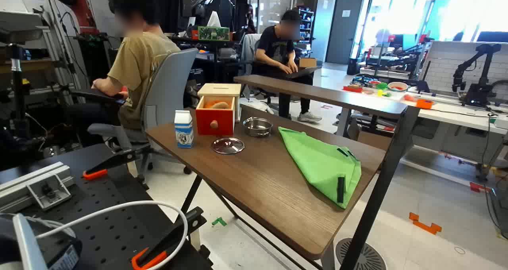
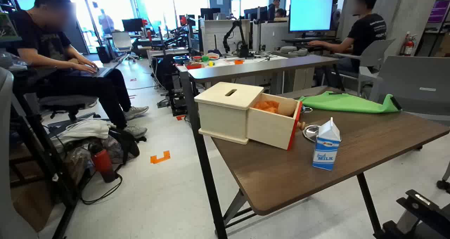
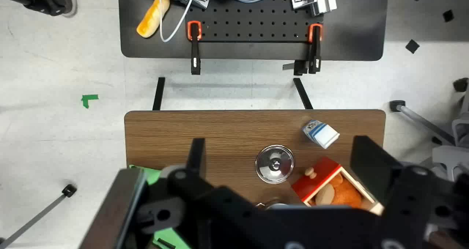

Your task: Unfold the green object

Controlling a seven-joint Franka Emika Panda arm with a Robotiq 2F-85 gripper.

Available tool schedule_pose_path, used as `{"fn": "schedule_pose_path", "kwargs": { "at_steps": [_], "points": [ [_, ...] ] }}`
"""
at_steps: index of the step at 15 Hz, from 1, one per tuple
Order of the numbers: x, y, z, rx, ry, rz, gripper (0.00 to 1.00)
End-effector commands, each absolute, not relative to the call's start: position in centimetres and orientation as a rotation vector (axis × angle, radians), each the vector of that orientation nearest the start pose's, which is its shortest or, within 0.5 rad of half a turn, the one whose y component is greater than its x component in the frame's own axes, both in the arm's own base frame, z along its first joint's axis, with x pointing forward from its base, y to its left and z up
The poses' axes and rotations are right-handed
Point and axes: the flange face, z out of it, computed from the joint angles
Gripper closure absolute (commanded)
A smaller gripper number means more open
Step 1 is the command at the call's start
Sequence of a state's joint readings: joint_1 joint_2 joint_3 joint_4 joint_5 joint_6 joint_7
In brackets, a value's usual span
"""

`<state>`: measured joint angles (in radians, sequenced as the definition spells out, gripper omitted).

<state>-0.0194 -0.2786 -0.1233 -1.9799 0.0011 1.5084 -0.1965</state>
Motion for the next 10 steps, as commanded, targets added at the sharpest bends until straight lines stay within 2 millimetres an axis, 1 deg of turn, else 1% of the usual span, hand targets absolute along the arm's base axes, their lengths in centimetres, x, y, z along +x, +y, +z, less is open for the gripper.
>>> {"fn": "schedule_pose_path", "kwargs": {
  "at_steps": [1,8,10],
  "points": [
    [44.51,-6.97,56.89,-3.06,-0.094,0.287,0.0],
    [44.51,-6.97,56.89,-3.06,-0.094,0.287,0.0],
    [45.04,-6.92,56.02,-3.068,-0.082,0.277,0.0]
  ]
}}
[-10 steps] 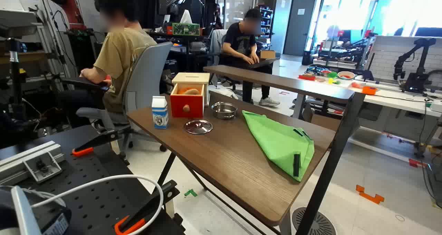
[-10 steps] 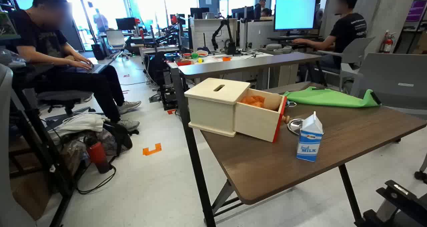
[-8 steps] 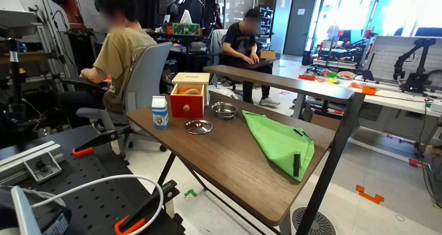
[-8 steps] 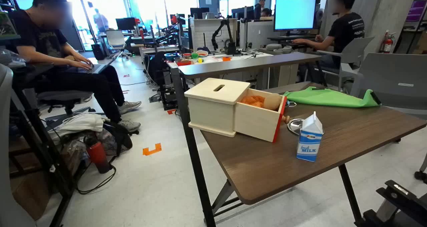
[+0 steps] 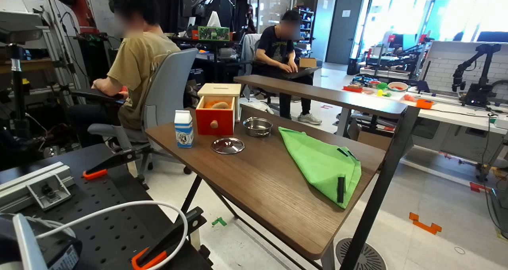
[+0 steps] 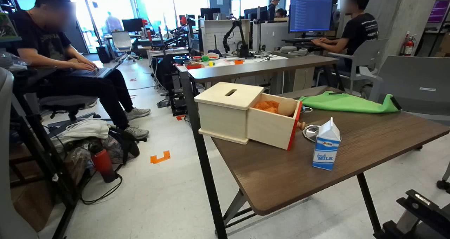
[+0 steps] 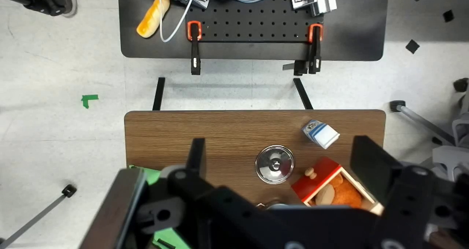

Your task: Unfold the green object

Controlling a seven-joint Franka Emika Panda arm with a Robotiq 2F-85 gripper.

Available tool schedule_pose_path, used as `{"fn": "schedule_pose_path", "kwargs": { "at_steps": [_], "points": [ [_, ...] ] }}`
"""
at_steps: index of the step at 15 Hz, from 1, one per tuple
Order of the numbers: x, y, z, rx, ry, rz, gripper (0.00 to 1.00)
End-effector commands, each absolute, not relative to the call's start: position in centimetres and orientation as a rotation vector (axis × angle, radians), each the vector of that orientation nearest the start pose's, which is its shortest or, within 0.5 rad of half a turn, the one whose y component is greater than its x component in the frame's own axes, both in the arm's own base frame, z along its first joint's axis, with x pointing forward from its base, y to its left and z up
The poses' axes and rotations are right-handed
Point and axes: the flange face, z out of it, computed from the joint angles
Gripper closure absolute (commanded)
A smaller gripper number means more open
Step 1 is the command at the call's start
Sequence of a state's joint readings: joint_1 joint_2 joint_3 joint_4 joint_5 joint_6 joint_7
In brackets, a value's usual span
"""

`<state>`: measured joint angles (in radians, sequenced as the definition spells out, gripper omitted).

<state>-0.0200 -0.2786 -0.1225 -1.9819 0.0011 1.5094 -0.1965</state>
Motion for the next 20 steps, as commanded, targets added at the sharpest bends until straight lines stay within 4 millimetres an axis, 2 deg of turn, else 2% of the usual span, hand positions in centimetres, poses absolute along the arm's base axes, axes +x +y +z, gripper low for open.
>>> {"fn": "schedule_pose_path", "kwargs": {
  "at_steps": [1,4,8,10,13,17,20],
  "points": [
    [45.6,-7.0,55.1,-3.069,-0.036,0.278,0.0],
    [47.7,-7.4,51.7,-3.109,0.04,0.193,0.0],
    [52.5,-8.6,44.0,-3.223,0.068,0.071,0.0],
    [55.1,-9.7,39.3,-3.299,0.136,0.181,0.0],
    [58.0,-10.9,34.6,-3.359,0.291,0.43,0.0],
    [61.9,-11.4,31.3,-3.359,0.239,0.669,0.0],
    [65.1,-11.9,29.8,-3.367,0.164,0.727,0.0]
  ]
}}
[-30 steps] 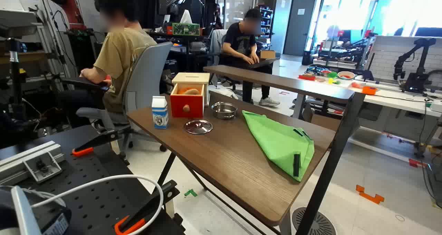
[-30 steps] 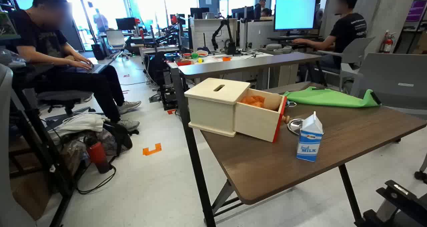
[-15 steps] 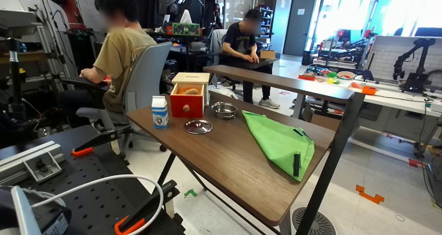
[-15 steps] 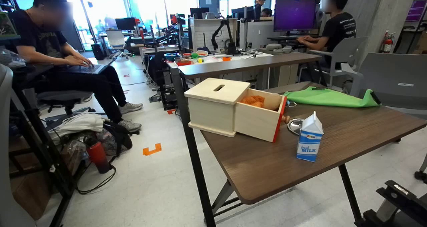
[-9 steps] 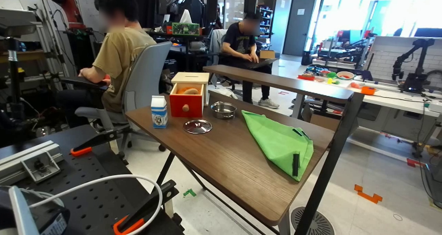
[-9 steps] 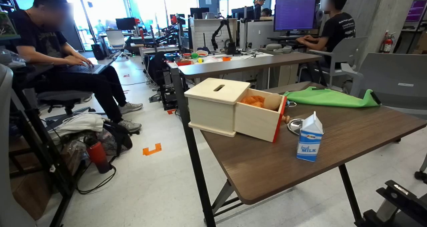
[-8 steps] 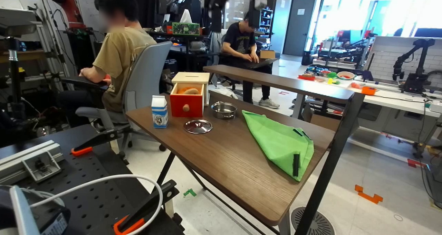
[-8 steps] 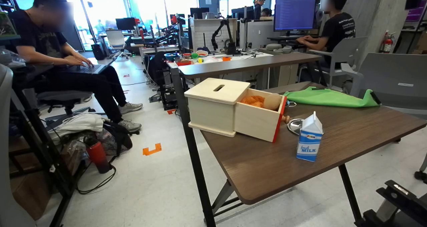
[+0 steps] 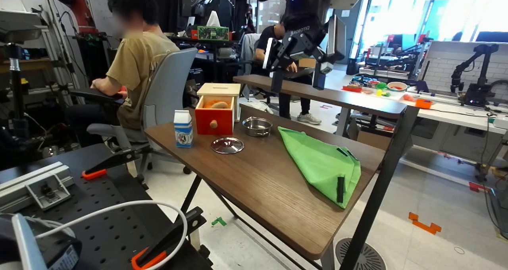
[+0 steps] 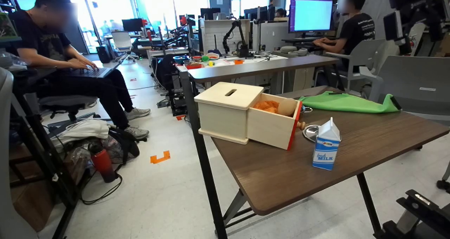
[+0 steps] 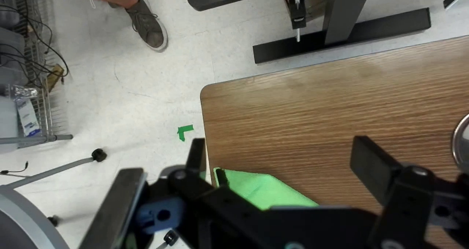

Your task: Unfold the green object

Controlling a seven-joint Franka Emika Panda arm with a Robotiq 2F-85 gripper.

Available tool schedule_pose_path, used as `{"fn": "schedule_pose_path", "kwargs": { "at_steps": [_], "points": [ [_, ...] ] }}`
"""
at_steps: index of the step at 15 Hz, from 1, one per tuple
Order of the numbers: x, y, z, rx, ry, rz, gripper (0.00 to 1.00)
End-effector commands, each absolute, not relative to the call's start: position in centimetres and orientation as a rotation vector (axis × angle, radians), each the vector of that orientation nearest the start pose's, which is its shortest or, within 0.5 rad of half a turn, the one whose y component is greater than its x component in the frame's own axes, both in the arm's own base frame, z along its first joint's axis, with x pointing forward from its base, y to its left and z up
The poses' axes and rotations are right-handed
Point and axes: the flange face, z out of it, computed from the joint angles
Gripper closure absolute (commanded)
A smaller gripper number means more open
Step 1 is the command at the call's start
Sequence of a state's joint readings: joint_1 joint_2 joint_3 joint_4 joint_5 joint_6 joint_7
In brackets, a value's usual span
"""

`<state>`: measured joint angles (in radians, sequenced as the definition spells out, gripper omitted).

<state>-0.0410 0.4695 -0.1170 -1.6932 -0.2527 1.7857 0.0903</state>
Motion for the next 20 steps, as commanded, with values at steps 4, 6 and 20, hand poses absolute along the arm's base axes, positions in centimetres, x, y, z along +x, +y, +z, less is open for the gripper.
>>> {"fn": "schedule_pose_path", "kwargs": {
  "at_steps": [4,6,20],
  "points": [
    [69.6,-12.6,29.3,-3.471,0.093,0.505,0.0],
    [71.8,-12.6,30.5,-3.437,0.106,0.267,0.0],
    [72.4,-12.8,36.3,-3.3,0.17,0.035,0.0]
  ]
}}
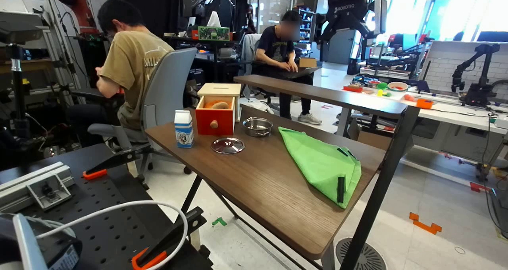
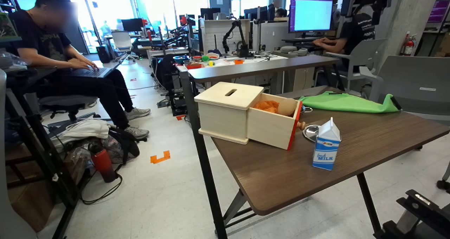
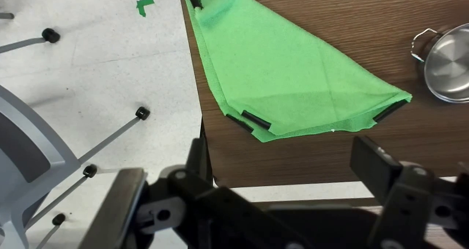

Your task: Unfold the green object

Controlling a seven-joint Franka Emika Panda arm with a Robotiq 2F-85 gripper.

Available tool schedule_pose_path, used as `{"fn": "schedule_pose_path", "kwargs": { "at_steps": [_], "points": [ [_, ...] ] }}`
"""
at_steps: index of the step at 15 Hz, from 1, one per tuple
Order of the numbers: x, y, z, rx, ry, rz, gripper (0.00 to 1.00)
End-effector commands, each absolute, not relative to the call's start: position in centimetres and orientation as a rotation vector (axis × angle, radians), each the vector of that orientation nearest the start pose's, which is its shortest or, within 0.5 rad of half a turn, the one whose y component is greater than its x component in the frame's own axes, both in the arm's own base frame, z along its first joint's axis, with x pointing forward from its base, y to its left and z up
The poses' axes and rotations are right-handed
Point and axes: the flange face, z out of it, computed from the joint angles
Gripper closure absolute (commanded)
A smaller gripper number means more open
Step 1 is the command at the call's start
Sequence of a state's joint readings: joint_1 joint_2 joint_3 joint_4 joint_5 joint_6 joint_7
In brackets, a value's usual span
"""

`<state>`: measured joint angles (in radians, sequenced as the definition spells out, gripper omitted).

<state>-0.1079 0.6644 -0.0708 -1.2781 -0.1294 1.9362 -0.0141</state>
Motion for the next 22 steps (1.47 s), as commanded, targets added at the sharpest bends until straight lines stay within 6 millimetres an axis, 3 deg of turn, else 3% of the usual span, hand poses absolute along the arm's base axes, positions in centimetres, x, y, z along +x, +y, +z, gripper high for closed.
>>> {"fn": "schedule_pose_path", "kwargs": {
  "at_steps": [1,5,7,11,13,22],
  "points": [
    [72.4,-12.8,36.3,-3.3,0.17,0.036,0.0],
    [72.4,-12.8,36.3,-3.3,0.17,0.035,0.0],
    [73.2,-12.6,36.2,-3.315,0.2,-0.047,0.0],
    [75.2,-12.7,35.3,-3.342,0.073,-0.246,0.0],
    [75.7,-12.9,34.2,-3.348,-0.093,-0.279,0.0],
    [75.9,-14.8,29.3,-3.165,-0.926,-0.121,0.0]
  ]
}}
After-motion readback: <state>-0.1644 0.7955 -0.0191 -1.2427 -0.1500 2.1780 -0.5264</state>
